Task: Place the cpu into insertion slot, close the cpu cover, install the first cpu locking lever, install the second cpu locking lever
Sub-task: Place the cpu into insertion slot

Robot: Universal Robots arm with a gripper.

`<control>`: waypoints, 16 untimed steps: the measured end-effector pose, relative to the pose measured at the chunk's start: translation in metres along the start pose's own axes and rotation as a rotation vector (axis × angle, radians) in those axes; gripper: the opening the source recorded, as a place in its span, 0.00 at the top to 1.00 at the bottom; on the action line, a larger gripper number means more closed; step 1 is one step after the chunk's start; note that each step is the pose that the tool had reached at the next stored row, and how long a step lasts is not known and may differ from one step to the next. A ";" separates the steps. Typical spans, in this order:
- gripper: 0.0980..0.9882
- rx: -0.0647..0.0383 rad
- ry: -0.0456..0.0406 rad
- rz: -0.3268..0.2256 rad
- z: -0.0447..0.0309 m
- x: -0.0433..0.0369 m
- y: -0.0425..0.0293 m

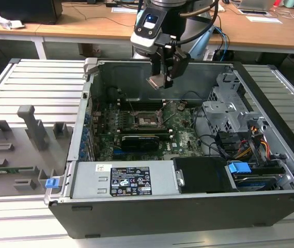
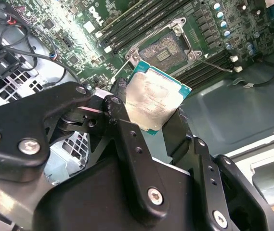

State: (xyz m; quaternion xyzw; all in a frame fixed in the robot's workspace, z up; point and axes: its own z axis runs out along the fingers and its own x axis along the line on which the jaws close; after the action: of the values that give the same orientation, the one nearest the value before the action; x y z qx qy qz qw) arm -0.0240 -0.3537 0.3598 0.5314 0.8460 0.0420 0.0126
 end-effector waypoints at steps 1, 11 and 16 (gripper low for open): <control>0.50 0.000 -0.0010 0.013 0.0001 0.0000 0.0000; 0.50 0.000 -0.0071 0.094 0.0013 0.0000 -0.0001; 0.50 -0.001 -0.0104 0.138 0.0020 0.0000 -0.0002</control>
State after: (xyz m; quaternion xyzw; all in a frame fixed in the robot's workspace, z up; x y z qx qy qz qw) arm -0.0240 -0.3537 0.3578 0.5886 0.8073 0.0403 0.0142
